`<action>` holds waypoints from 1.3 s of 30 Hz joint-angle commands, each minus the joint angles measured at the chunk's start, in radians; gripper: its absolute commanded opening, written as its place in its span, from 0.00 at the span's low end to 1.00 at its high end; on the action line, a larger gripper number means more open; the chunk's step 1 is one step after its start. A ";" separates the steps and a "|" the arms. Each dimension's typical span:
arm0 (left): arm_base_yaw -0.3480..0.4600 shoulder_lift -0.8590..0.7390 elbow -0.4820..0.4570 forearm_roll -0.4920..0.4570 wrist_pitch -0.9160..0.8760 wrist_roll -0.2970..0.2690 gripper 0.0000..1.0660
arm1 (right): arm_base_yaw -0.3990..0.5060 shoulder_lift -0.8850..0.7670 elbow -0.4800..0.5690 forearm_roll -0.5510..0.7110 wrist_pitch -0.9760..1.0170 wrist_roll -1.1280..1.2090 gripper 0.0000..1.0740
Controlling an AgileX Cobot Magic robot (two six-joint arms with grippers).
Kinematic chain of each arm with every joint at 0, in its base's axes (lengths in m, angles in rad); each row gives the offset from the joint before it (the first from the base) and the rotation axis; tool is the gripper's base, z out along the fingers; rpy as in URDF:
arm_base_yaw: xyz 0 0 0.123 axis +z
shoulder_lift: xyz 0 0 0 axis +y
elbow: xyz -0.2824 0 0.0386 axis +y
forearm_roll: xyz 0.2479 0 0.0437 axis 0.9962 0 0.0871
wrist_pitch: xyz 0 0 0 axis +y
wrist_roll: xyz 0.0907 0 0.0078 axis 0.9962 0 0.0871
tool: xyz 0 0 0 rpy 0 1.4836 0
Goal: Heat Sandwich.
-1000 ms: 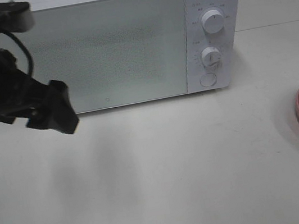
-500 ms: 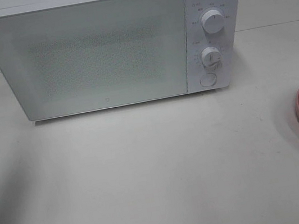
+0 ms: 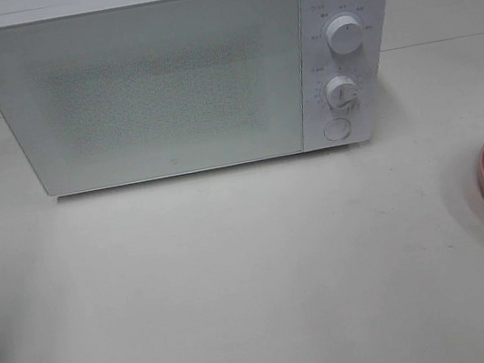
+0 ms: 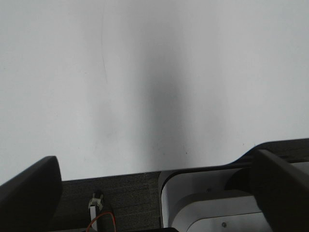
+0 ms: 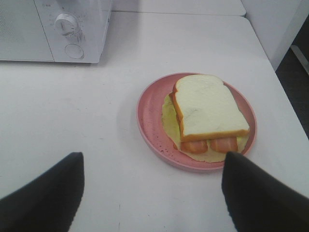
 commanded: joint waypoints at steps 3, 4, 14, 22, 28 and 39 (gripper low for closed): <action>0.004 -0.173 0.112 -0.014 -0.026 0.009 0.95 | -0.009 -0.024 0.002 0.004 -0.004 -0.011 0.71; 0.004 -0.173 0.112 -0.014 -0.026 0.009 0.95 | -0.009 -0.024 0.002 0.004 -0.004 -0.011 0.71; 0.004 -0.401 0.118 0.012 -0.031 0.005 0.95 | -0.009 -0.024 0.002 0.004 -0.004 -0.011 0.71; 0.004 -0.552 0.118 0.012 -0.032 0.005 0.95 | -0.009 -0.024 0.002 0.004 -0.004 -0.011 0.71; 0.008 -0.643 0.118 0.016 -0.033 0.005 0.95 | -0.009 -0.024 0.002 0.004 -0.004 -0.011 0.71; 0.086 -0.890 0.118 0.019 -0.031 0.005 0.95 | -0.009 -0.024 0.002 0.004 -0.004 -0.011 0.71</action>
